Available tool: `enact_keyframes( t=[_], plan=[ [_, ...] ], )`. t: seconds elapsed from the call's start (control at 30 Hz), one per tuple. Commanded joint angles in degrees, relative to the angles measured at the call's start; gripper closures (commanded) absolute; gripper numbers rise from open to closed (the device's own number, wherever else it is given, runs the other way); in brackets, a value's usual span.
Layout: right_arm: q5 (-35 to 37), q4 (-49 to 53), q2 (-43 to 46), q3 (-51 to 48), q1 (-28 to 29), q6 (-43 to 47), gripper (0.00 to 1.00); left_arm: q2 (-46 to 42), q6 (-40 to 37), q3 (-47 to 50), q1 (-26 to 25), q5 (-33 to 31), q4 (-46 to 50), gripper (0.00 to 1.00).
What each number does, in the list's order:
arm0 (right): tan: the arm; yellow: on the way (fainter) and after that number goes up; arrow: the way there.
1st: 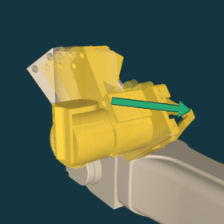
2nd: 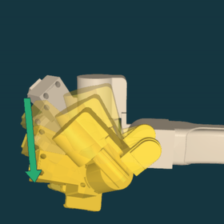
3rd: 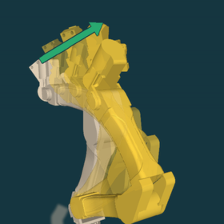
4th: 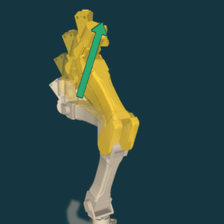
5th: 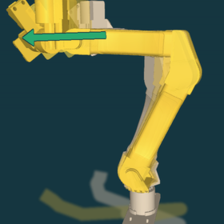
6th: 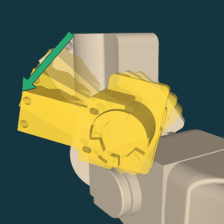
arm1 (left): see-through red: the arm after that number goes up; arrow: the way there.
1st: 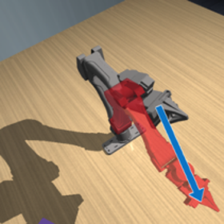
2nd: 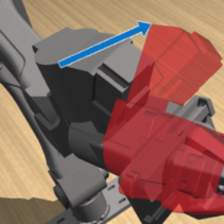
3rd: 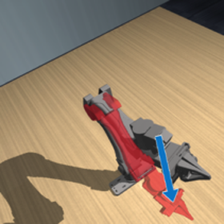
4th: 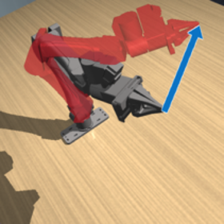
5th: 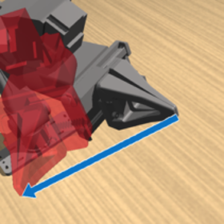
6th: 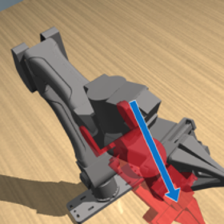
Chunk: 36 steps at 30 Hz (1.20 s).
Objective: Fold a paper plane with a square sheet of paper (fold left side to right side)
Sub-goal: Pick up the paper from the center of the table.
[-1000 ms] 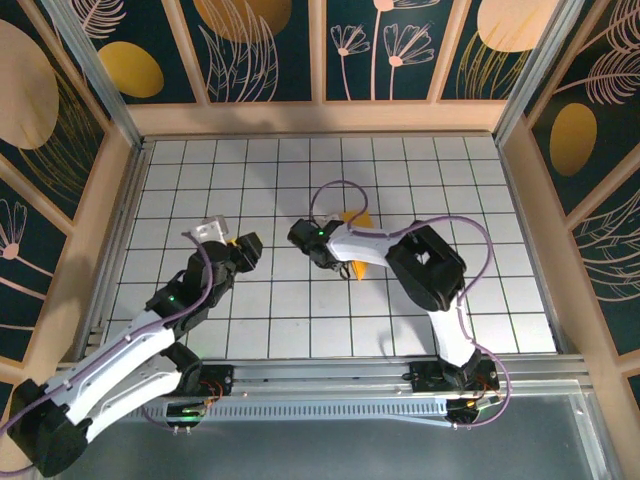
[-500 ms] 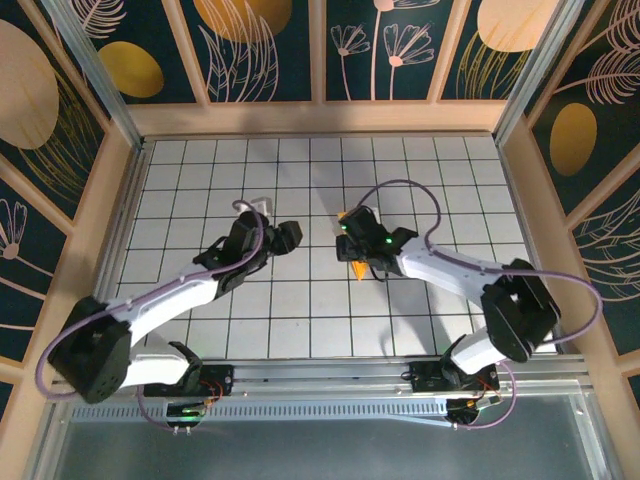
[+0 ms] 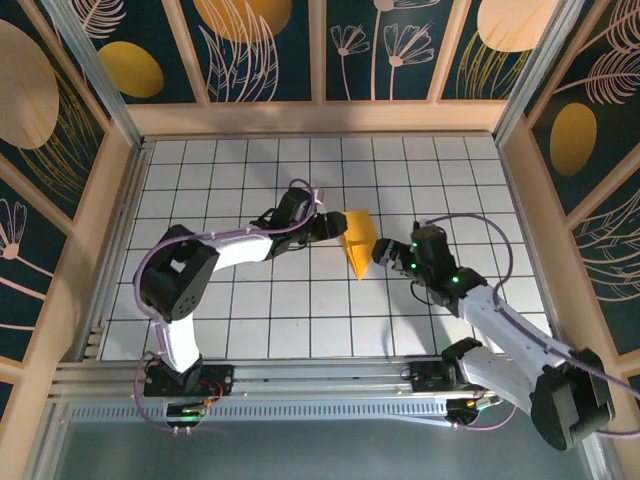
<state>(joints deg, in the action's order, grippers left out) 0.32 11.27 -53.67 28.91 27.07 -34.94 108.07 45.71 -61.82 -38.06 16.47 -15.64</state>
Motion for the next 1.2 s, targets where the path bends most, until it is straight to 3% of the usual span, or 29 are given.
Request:
enact_keyframes(
  t=[0.0,0.17,0.33,0.53,0.73,1.17],
  plan=[
    [-5.3,-1.5,4.4,-2.6,-3.1,-2.1,0.01,3.1,1.2,-3.7,-0.2,3.3,-2.5,0.36],
    [-6.5,0.7,7.2,-3.5,-6.1,-0.8,0.01,8.3,2.1,-6.7,-0.2,3.5,-2.1,0.37],
    [-7.1,1.4,7.4,-3.7,-7.8,0.5,0.01,12.3,2.8,-8.7,-0.2,5.7,-3.4,0.48],
    [-7.8,0.7,7.7,-4.5,-8.9,1.6,0.01,13.0,2.8,-8.1,-0.2,5.6,-5.8,0.73],
    [-15.2,-1.8,7.9,-6.0,-11.7,3.1,0.01,11.2,1.3,-5.6,-0.2,6.2,-7.3,1.0],
    [-34.1,-10.1,8.6,-7.7,-18.9,8.7,0.01,-3.6,-4.3,12.6,2.0,12.7,-17.4,1.0]
  ],
)
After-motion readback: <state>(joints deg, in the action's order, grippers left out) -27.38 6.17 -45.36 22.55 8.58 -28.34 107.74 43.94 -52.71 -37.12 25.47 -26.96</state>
